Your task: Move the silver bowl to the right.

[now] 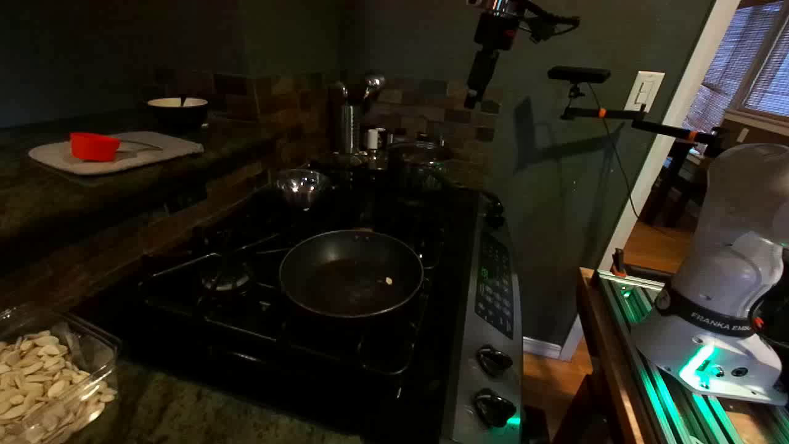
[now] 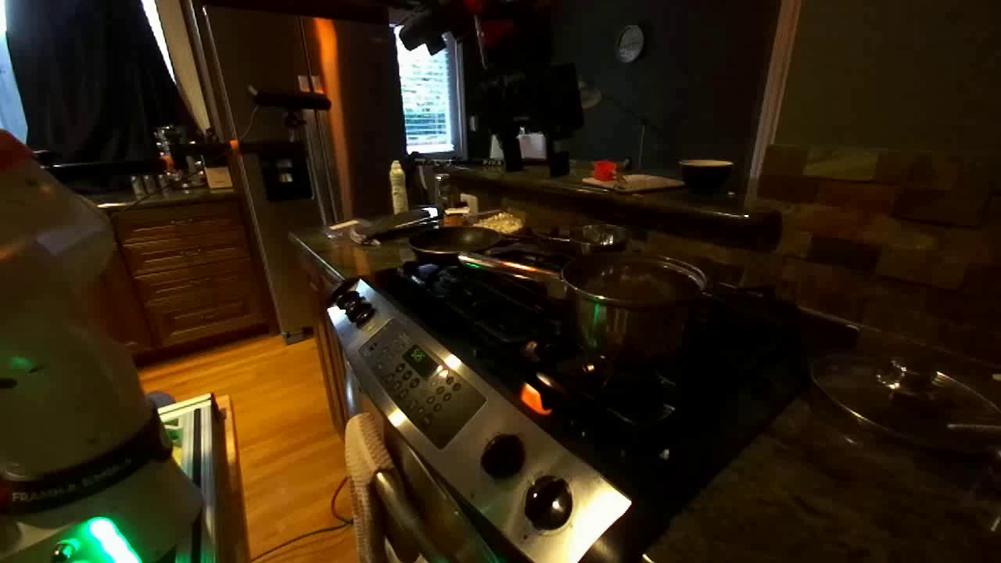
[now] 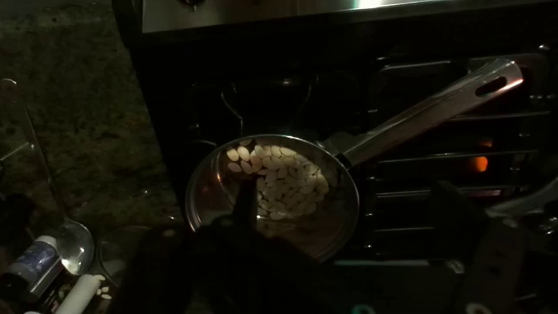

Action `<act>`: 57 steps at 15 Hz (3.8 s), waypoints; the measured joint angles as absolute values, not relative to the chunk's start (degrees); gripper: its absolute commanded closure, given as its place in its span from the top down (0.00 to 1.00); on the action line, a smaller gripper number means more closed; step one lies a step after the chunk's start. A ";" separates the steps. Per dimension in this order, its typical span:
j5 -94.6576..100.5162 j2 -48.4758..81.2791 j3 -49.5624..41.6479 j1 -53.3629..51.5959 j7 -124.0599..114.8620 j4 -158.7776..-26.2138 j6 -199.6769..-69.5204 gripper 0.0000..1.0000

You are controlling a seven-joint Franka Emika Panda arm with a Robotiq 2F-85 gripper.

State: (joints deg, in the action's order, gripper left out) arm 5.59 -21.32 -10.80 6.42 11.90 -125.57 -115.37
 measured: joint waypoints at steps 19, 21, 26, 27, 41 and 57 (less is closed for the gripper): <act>-0.23 -8.10 -0.68 1.76 -6.65 -113.11 -115.95 1.00; -4.06 -3.60 -1.05 1.85 -9.06 -108.94 -116.03 1.00; -11.11 7.32 -2.32 2.80 -15.72 -100.94 -121.31 1.00; -11.92 9.21 -2.40 2.84 -16.78 -100.06 -123.48 1.00; -11.51 23.68 -3.20 1.42 -26.75 -96.83 -137.37 0.68; -10.53 25.74 -3.58 -0.92 -27.53 -95.31 -137.61 0.01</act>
State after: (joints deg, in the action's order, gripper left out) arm -10.53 25.74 -3.58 -0.92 -27.53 -95.31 -137.61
